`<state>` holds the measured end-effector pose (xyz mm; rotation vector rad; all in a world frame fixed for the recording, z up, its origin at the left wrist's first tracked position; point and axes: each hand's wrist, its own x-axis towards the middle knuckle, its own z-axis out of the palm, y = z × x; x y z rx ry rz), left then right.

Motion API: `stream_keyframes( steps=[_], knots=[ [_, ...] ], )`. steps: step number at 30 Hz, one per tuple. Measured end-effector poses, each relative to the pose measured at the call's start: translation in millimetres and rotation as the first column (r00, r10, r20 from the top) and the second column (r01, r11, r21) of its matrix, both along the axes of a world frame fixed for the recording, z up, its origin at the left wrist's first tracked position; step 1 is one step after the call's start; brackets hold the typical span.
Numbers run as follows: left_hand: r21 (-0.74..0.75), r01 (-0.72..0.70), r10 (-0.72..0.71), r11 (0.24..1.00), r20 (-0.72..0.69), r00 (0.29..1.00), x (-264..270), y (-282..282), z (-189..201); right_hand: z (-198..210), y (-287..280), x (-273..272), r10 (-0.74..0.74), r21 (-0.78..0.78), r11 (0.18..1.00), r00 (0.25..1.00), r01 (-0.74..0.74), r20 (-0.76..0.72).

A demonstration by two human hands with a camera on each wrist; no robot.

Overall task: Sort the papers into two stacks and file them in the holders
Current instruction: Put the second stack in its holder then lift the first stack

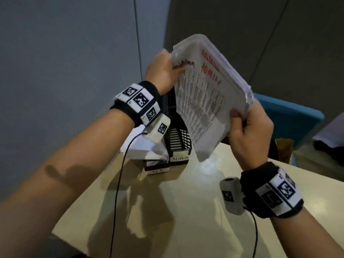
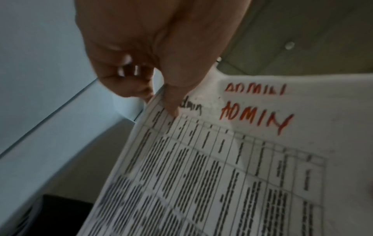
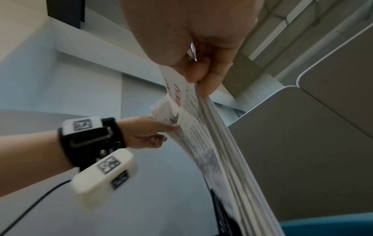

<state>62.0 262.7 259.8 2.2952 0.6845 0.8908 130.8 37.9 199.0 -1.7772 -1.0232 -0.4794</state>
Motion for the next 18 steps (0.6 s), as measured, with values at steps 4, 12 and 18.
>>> stream_keyframes(
  steps=[4, 12, 18],
  knots=[
    [-0.066, 0.081, -0.079, 0.994, 0.040, 0.996, 21, 7, 12, -13, 14, -8, -0.003, 0.041, 0.999, 0.991, 0.008, -0.137],
    [-0.291, 0.215, -0.204, 0.932, 0.066, 0.977, 32, 27, -12, -51, 35, 8, 0.048, 0.047, 0.998, 0.919, -0.032, -0.391],
    [-0.341, 0.184, -0.202, 0.922, -0.016, 0.979, 38, 46, -57, -85, 51, 7, 0.066, -0.036, 0.995, 0.901, -0.090, -0.429]
  ],
)
